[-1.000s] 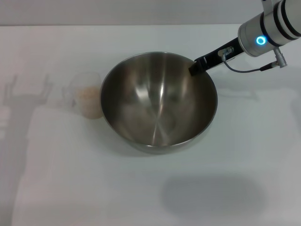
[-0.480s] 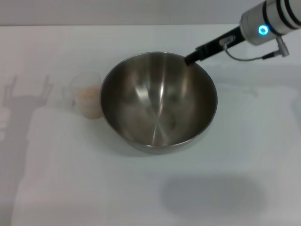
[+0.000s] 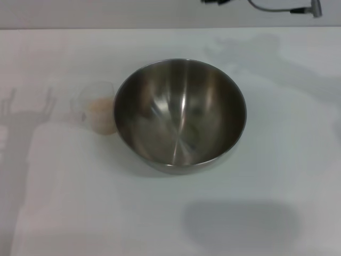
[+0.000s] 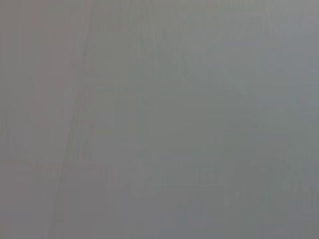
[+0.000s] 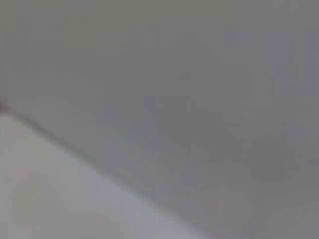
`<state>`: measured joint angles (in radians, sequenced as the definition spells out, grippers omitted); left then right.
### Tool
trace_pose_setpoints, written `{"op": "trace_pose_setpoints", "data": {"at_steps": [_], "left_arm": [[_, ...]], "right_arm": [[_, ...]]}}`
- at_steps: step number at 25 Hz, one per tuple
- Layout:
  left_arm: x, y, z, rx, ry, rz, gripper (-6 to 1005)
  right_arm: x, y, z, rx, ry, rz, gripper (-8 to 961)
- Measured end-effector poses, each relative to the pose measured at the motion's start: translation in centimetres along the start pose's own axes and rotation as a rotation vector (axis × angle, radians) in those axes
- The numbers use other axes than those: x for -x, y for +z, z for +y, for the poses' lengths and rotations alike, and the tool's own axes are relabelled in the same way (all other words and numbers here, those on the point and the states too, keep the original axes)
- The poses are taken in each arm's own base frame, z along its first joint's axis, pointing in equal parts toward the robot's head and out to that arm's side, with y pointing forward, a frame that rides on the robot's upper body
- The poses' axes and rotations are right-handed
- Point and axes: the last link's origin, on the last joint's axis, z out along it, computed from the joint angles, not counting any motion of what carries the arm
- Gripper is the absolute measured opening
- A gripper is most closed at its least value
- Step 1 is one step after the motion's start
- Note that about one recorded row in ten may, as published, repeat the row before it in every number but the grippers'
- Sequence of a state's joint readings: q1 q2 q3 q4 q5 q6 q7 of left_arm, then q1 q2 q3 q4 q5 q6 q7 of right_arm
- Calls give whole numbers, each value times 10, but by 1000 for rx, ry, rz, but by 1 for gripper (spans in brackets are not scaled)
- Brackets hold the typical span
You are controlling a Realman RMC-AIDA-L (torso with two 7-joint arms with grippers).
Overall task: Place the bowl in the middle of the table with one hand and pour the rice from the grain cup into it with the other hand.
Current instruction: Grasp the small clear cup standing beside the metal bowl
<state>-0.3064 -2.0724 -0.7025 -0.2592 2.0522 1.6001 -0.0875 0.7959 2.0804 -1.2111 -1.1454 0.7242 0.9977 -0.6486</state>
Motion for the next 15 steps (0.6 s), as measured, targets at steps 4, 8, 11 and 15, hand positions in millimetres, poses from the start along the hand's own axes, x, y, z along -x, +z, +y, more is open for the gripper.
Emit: {"op": "trace_pose_setpoints", "data": {"at_steps": [4,8,11,15], "left_arm": [[1,-3,-1,-3,1,-8,750],[2,-7,-1,-8,-2,-16,748],[2,-9,-1,-13,-3,-23,747],[5,-13,0,-8,-3,-44,744]], "right_arm": [[6,-3,0,-67,-66,-177,401],[-2,-4,-3,-168,-122,-331,402],[-11,-3,-2,-271,-174,-420,402],[-23,2,1,-415,-219,-474,402]]}}
